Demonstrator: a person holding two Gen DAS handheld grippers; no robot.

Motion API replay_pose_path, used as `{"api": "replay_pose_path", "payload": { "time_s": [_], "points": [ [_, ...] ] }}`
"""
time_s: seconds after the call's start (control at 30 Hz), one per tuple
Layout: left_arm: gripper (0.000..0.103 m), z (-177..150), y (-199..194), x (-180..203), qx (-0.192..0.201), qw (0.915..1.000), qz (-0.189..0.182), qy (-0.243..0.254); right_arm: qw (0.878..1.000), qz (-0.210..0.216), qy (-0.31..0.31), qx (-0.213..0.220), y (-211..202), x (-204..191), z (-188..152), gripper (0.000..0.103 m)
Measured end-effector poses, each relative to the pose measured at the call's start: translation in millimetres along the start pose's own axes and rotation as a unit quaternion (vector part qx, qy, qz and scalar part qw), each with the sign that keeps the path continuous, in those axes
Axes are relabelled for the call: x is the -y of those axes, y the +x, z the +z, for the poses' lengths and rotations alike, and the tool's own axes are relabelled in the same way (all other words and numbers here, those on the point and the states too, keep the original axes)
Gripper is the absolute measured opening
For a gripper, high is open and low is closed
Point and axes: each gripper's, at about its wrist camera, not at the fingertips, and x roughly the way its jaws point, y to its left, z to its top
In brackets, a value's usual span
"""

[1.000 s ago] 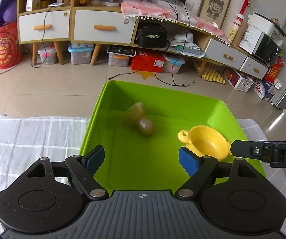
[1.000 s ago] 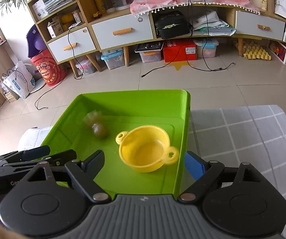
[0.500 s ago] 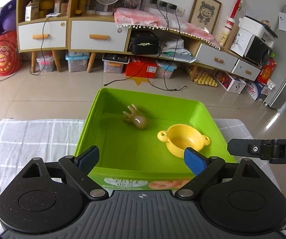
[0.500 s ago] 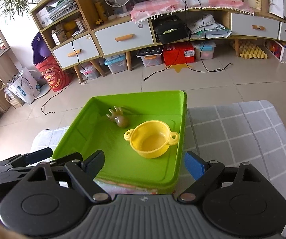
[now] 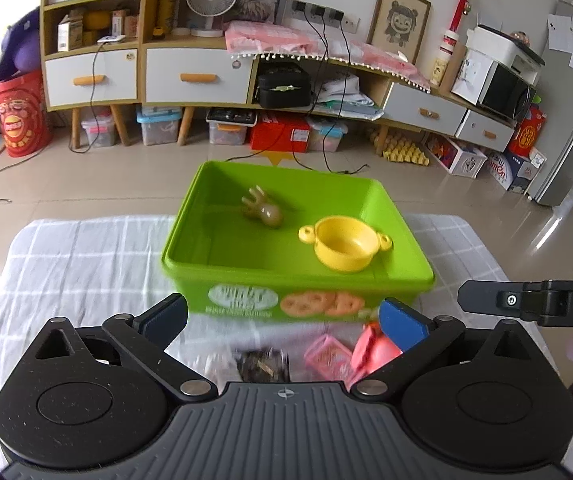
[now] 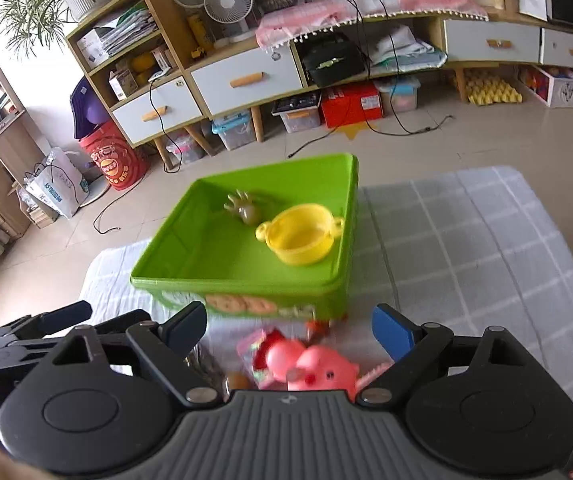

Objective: Organize rigid objects
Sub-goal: 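Withdraw both tools from the bin back toward the remaining toys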

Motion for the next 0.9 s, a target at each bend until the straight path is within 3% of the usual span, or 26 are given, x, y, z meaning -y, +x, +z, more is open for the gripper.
{"api": "replay_pose_path", "payload": {
  "time_s": [0.3, 0.9],
  "points": [
    [0.101, -34, -18, 2, 0.007, 0.9994, 0.032, 0.015, 1.0, -0.002, -0.005, 0.004, -8, 4, -34, 0.073],
    [0.101, -84, -25, -7, 0.003, 0.9998, 0.016, 0.01, 0.999, -0.012, -0.034, 0.001, 2, 20, -70, 0.081]
  ]
}}
